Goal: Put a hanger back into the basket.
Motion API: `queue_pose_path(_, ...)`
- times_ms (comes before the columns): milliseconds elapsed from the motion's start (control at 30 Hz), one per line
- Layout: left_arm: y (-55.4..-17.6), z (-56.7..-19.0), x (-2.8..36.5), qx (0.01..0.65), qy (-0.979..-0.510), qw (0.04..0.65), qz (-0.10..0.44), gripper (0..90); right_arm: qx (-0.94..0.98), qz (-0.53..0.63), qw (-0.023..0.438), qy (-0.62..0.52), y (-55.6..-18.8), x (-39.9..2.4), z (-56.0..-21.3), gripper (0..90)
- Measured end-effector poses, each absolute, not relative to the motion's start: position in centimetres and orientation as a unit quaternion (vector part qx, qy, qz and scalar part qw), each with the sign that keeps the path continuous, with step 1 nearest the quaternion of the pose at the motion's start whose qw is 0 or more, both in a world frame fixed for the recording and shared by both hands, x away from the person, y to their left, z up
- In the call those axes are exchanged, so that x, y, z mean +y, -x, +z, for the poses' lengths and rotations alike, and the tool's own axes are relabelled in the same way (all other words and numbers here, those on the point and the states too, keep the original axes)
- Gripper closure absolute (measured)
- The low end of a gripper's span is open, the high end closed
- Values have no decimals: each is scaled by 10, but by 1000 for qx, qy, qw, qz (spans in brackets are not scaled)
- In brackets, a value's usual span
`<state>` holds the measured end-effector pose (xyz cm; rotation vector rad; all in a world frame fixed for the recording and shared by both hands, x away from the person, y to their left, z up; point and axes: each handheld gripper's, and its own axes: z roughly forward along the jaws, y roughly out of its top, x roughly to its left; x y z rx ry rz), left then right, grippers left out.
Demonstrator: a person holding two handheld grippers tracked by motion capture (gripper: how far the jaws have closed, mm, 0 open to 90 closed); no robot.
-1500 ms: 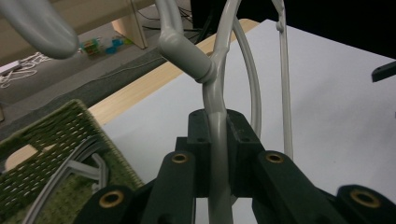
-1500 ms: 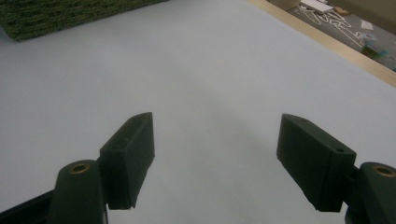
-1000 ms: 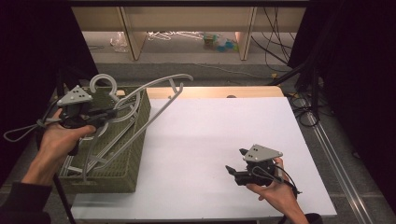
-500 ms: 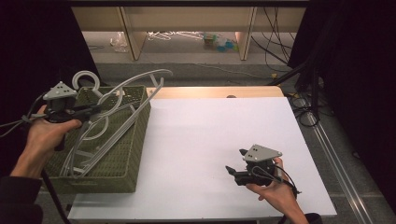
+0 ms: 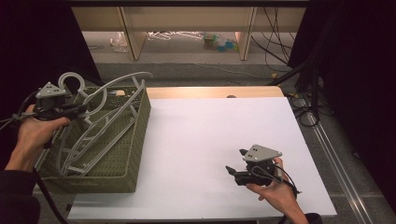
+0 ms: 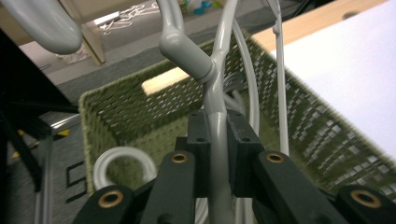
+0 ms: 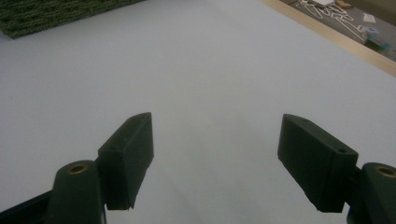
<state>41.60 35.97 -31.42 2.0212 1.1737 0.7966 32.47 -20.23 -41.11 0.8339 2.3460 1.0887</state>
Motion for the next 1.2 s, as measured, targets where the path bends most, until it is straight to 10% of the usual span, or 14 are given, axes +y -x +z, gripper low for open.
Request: queue_pose_path(1200, -432, -371, 370, 464, -802, 275, 257, 797, 843, 394, 212, -299, -326, -202, -413, 279)
